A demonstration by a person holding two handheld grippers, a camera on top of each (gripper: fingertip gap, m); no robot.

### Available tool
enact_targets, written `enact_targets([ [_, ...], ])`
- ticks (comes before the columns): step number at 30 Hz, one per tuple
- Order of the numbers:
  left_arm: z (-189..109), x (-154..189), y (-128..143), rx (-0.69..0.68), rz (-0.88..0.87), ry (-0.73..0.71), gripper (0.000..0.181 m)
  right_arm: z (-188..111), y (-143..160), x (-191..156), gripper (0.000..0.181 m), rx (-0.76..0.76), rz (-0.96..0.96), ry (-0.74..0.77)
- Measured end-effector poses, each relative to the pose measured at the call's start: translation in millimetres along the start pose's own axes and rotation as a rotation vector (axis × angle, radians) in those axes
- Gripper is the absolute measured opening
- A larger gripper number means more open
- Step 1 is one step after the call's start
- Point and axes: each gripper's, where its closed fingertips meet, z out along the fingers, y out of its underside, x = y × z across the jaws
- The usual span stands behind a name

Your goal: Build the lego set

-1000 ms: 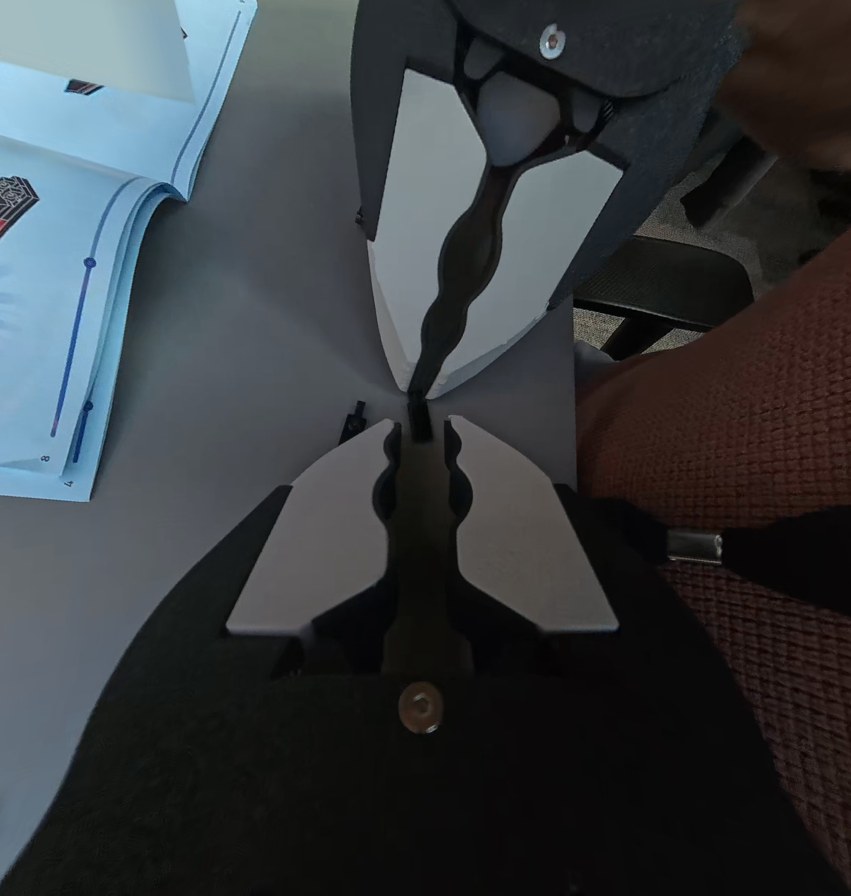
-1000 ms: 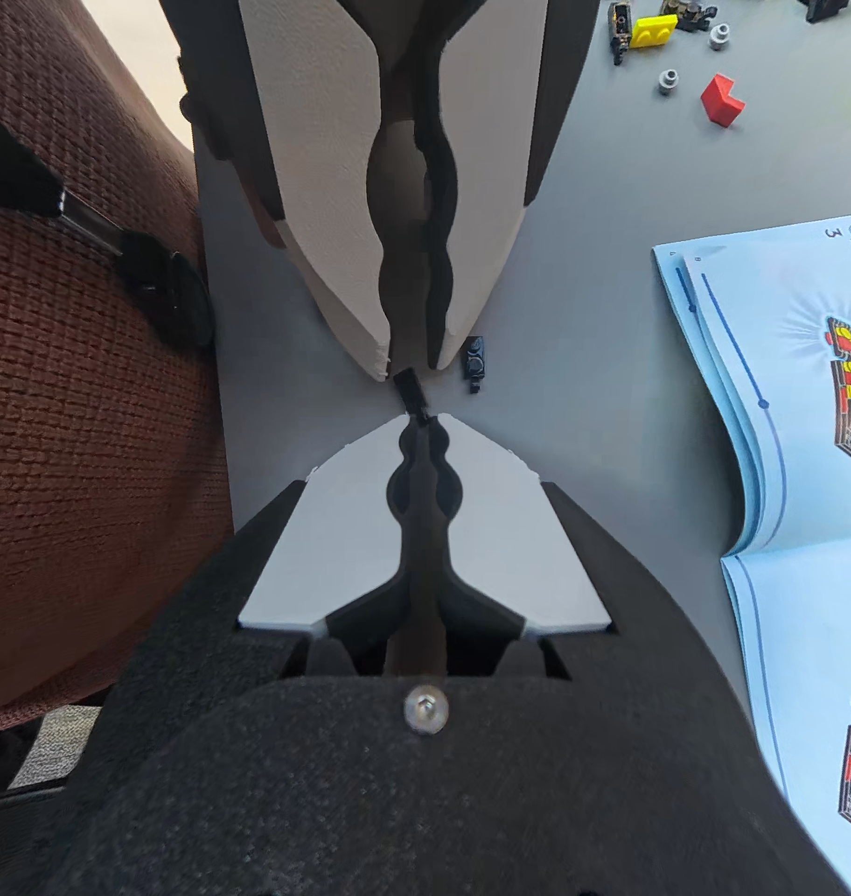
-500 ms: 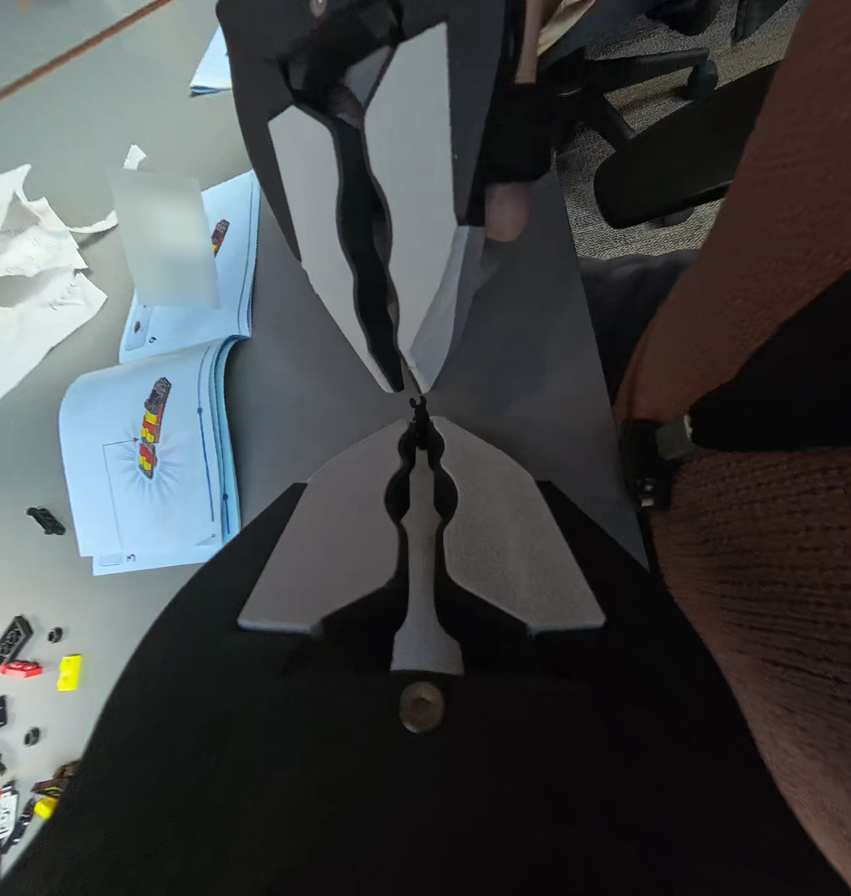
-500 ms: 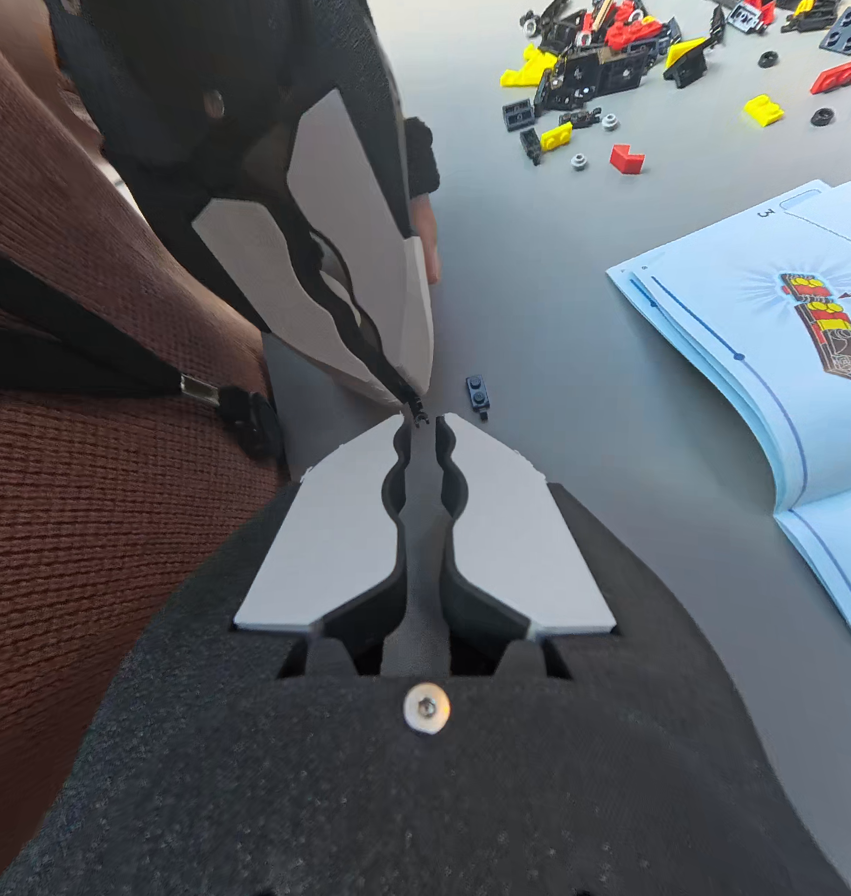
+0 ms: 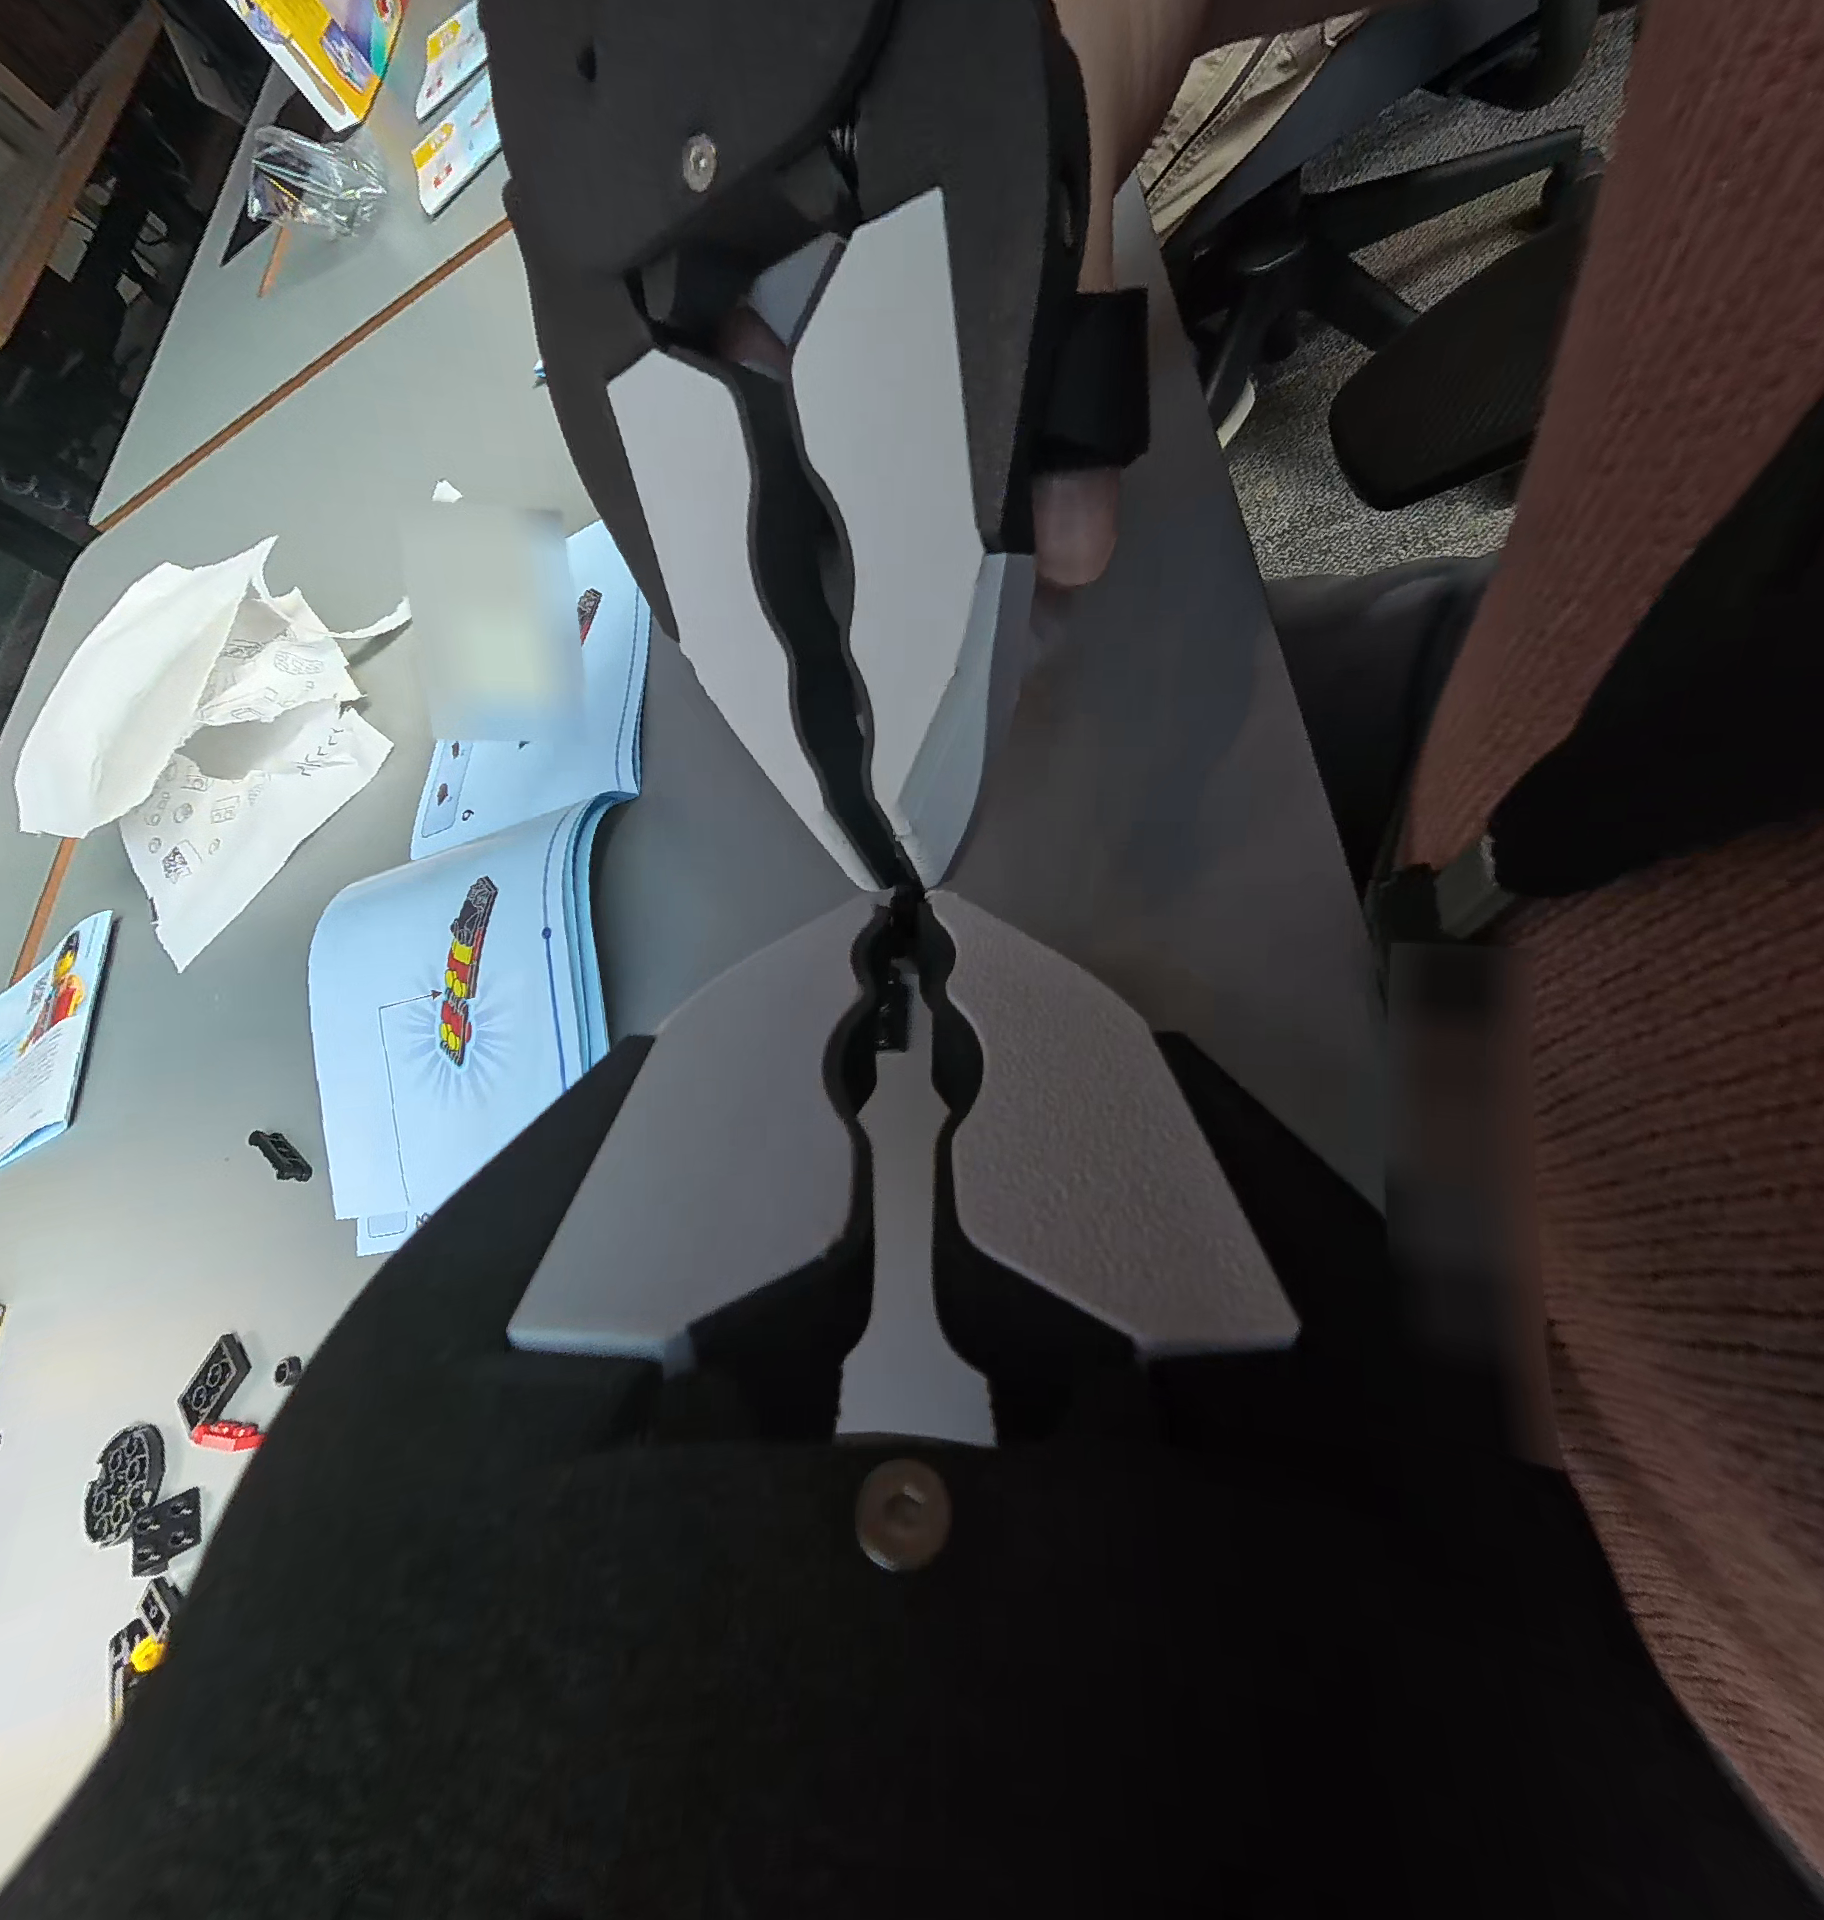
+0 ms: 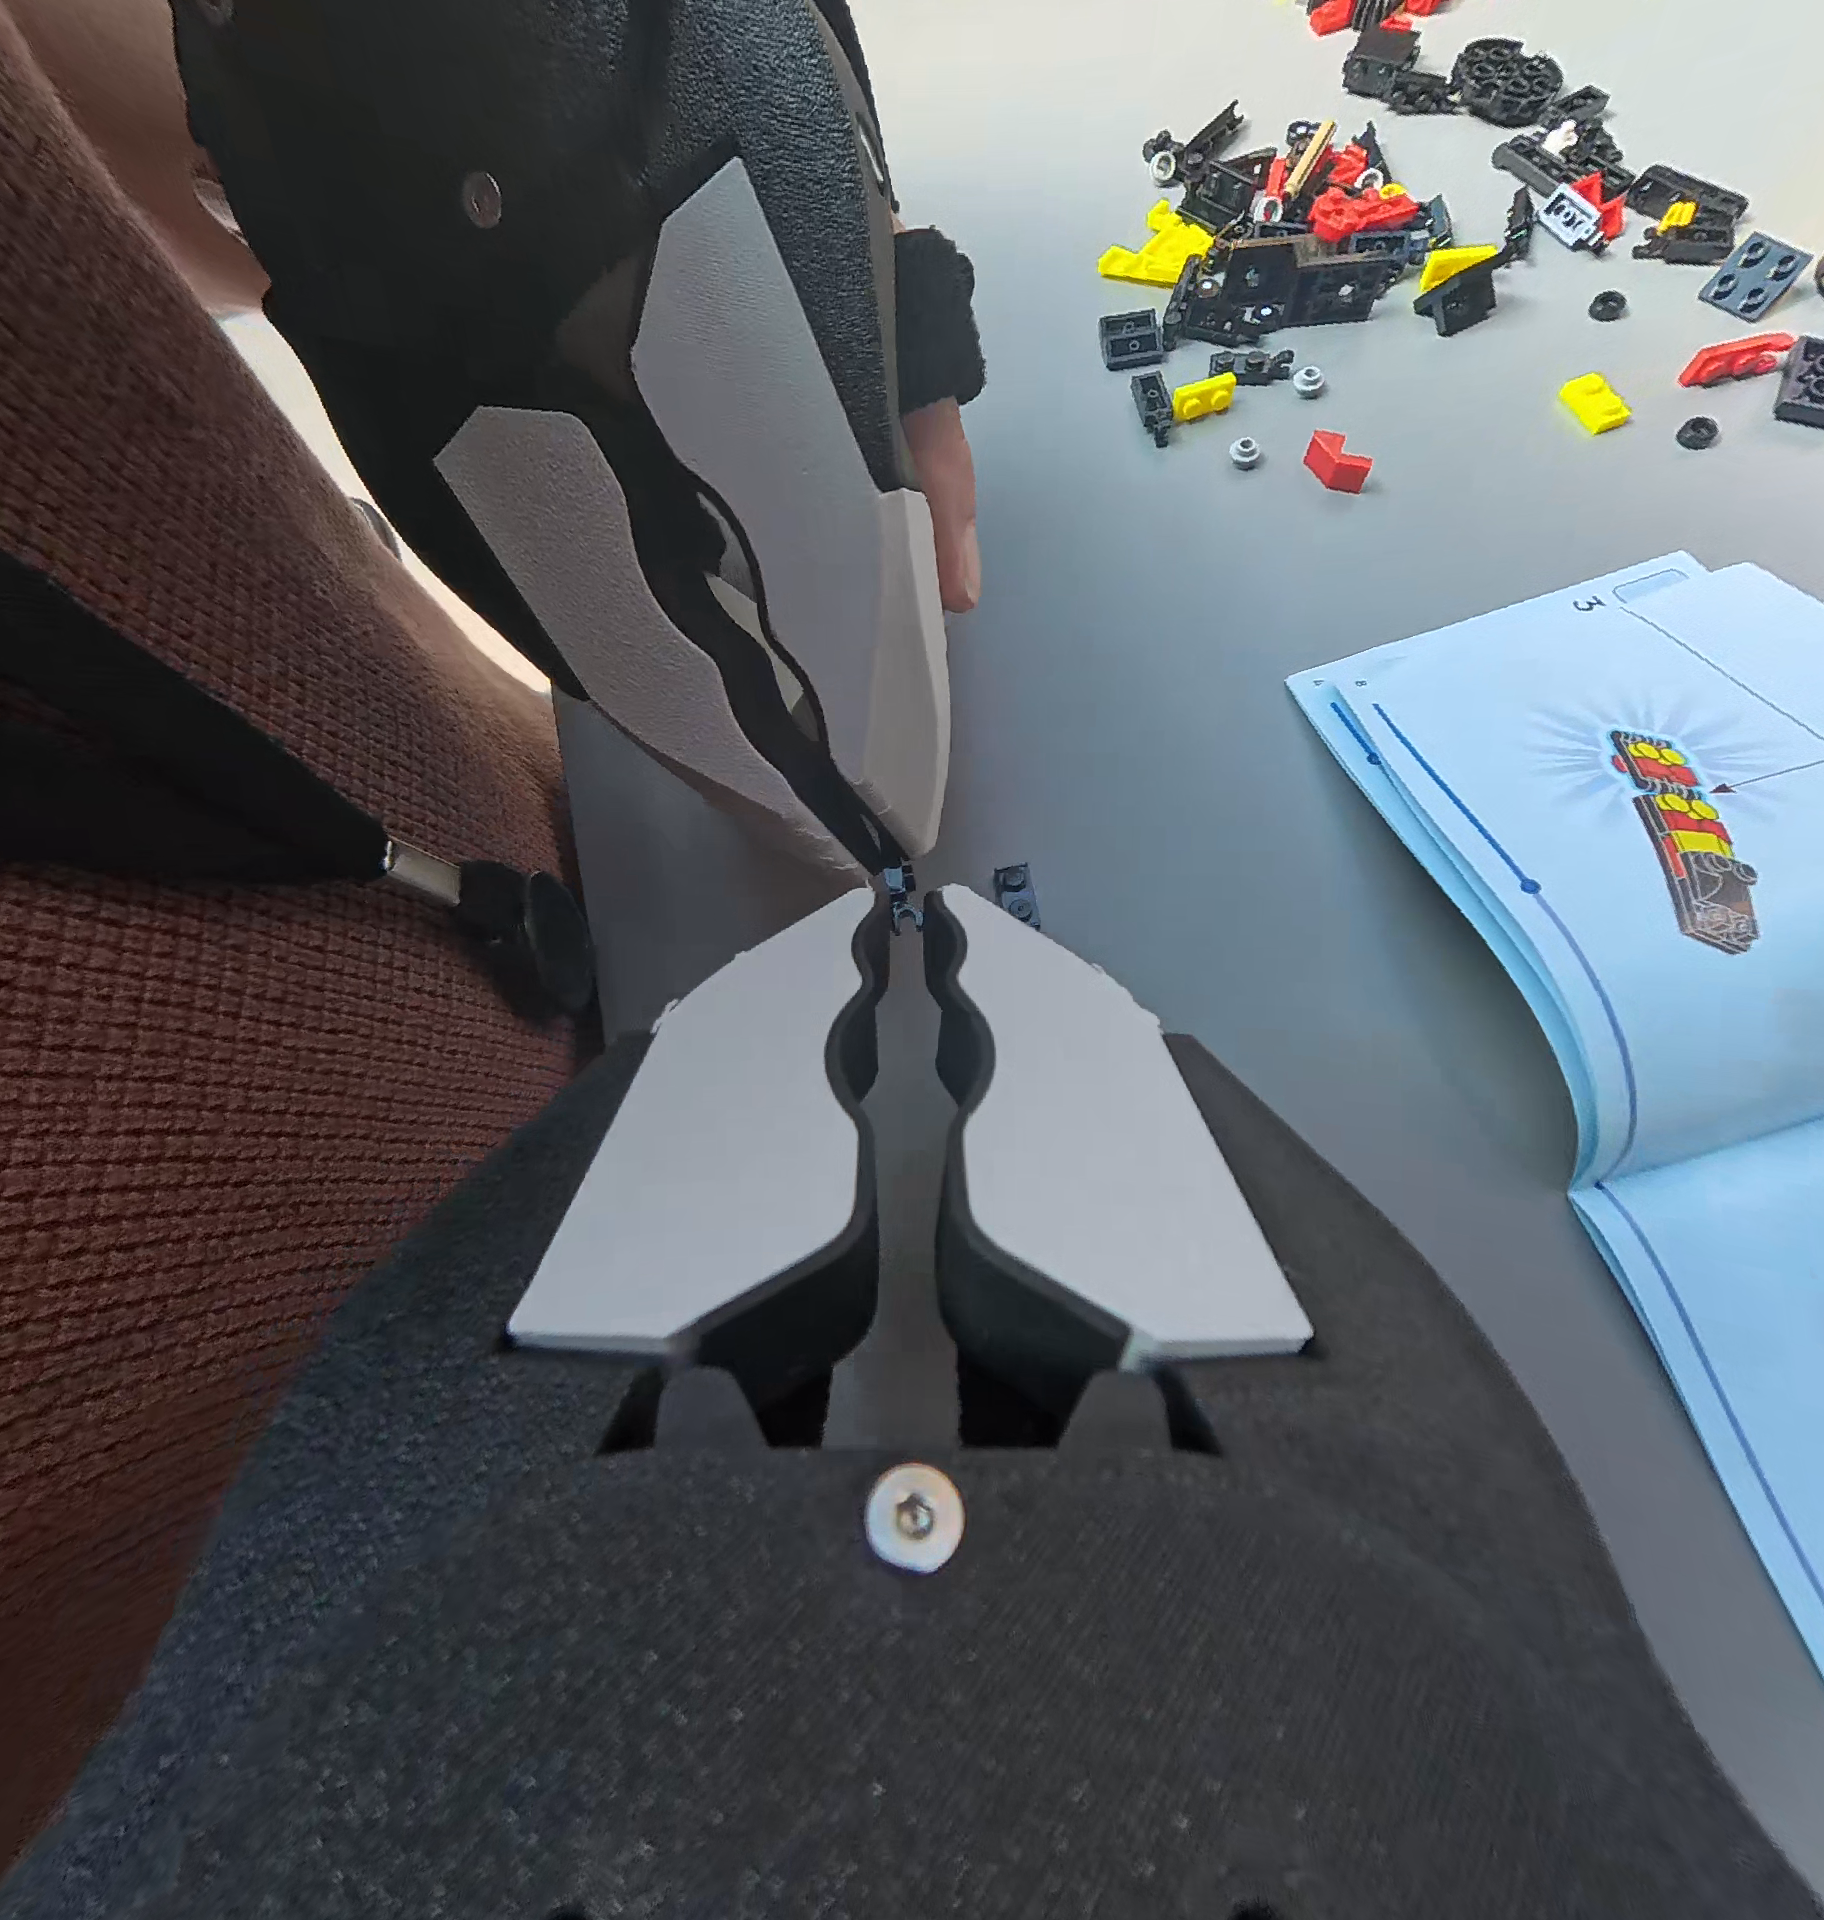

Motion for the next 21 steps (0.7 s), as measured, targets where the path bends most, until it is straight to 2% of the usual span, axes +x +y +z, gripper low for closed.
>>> enact_targets([
  [1, -1, -1, 1, 0.001, -0.005, -0.004, 0.009, 1, 1, 2, 0.005, -0.006, -0.028, 0.026],
  [3, -5, -4, 5, -0.007, -0.024, -0.013, 0.017, 6, 7, 6, 0.005, -0.047, -0.109, 0.084],
  [7, -15, -11, 19, -0.029, -0.116, -0.011, 0.015, 17, 13, 8, 0.005, -0.098, -0.401, 0.231],
  [11, -9, 1, 29, -0.087, -0.213, 0.086, 0.012, 25, 19, 16, 0.005, -0.194, -0.626, 0.368],
  [15, 1, 13, 38, -0.157, -0.329, 0.175, 0.012, 27, 22, 18, 0.005, -0.254, -0.722, 0.4],
  [21, 6, 10, 30, -0.12, -0.373, 0.192, 0.011, 23, 24, 20, 0.006, -0.313, -0.769, 0.418],
])
